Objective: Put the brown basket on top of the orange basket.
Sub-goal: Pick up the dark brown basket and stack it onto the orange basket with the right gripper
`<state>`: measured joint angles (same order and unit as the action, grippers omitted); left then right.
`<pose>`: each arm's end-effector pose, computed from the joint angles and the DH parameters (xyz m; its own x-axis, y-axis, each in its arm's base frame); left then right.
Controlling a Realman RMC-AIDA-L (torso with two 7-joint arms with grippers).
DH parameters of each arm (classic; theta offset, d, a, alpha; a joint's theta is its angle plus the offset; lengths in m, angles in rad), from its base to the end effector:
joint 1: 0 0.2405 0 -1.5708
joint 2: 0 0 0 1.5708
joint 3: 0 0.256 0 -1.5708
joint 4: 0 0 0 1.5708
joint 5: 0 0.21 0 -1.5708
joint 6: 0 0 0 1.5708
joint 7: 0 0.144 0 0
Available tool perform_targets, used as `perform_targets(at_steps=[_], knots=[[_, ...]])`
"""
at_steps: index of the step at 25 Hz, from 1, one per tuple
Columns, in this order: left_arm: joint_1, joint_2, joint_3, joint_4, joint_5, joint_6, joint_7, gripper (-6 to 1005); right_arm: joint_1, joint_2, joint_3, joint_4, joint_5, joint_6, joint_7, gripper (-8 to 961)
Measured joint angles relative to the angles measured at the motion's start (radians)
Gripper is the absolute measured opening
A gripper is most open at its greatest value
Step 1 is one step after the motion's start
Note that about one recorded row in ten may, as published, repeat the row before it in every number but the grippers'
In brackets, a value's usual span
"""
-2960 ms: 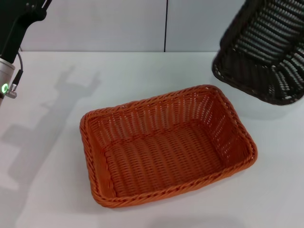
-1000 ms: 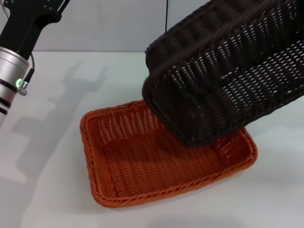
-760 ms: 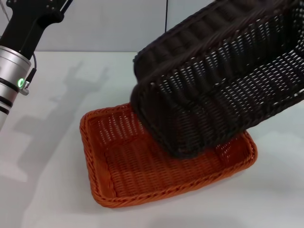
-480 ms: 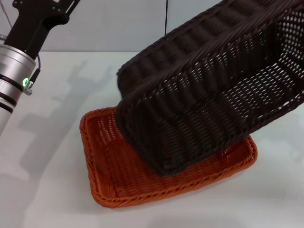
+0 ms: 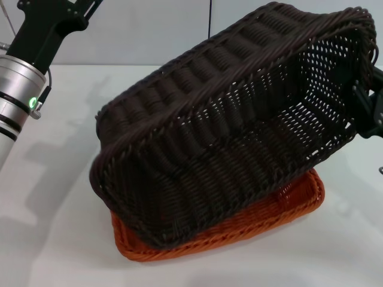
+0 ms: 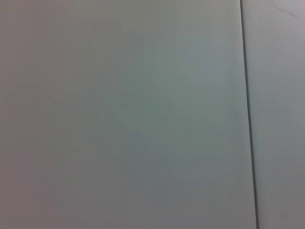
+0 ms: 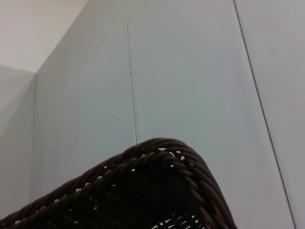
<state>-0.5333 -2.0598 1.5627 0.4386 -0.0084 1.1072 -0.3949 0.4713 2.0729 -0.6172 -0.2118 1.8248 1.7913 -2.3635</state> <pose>-0.2246 0.4033 0.0319 0.5520 -0.3061 0.7756 0.6798 -0.3734 -0.6312 0.2526 0.3000 0.0194 0.3918 0.1874 -0.9008 -0.4966 -0.7811 -0.3785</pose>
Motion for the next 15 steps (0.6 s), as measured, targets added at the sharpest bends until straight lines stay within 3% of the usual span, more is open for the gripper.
perform_targets(at_steps=[15], knots=[[-0.057, 0.0, -0.002, -0.005, 0.028, -0.06, 0.051, 842, -0.003, 0.01, 0.017, 0.229, 0.03, 0.01, -0.154, 193]])
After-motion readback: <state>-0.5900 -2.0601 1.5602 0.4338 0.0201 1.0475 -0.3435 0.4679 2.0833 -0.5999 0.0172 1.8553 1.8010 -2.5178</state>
